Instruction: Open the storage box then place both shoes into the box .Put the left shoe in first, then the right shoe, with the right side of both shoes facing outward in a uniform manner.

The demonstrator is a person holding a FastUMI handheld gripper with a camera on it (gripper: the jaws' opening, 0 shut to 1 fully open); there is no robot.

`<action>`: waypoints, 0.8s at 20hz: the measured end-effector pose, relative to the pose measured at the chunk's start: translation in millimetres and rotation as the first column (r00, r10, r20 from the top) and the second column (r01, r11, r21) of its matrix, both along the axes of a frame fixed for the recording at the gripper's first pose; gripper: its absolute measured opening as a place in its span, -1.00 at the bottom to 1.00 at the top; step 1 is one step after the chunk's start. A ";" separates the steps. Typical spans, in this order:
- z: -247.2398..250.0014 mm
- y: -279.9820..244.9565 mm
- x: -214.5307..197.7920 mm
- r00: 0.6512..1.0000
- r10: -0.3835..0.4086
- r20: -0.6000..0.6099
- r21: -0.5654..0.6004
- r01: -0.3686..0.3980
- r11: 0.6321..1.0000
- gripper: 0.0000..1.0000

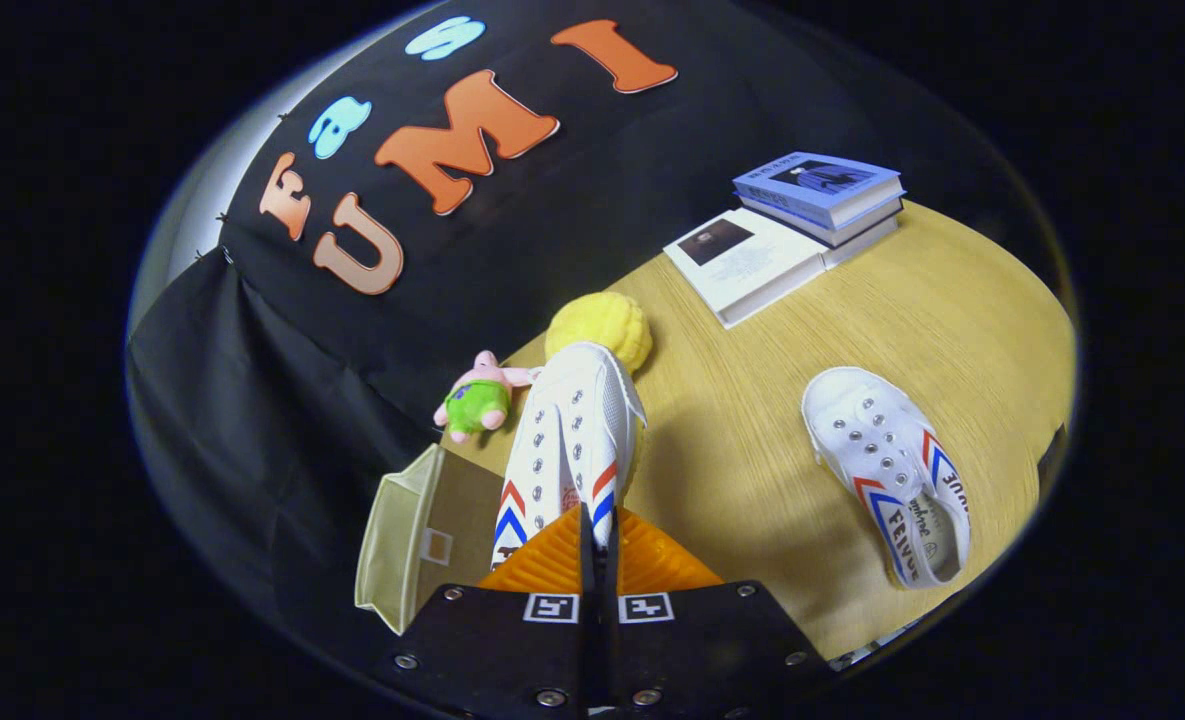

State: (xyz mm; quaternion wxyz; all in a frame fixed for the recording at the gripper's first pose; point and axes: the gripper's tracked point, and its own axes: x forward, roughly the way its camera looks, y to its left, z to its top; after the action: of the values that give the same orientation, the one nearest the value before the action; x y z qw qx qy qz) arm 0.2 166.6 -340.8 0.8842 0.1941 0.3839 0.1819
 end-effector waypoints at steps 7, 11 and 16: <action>64.4 87.7 -5.5 0.995 0.071 0.073 0.053 -0.075 0.996 -1.00; 76.6 142.3 -13.6 0.985 0.133 0.105 0.060 -0.140 0.988 -1.00; 55.7 205.5 -28.8 0.977 0.192 0.095 0.040 -0.197 0.980 -1.00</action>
State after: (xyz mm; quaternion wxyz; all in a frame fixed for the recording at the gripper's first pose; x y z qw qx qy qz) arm -28.6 372.2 -285.0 0.8737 0.1686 0.3560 0.2856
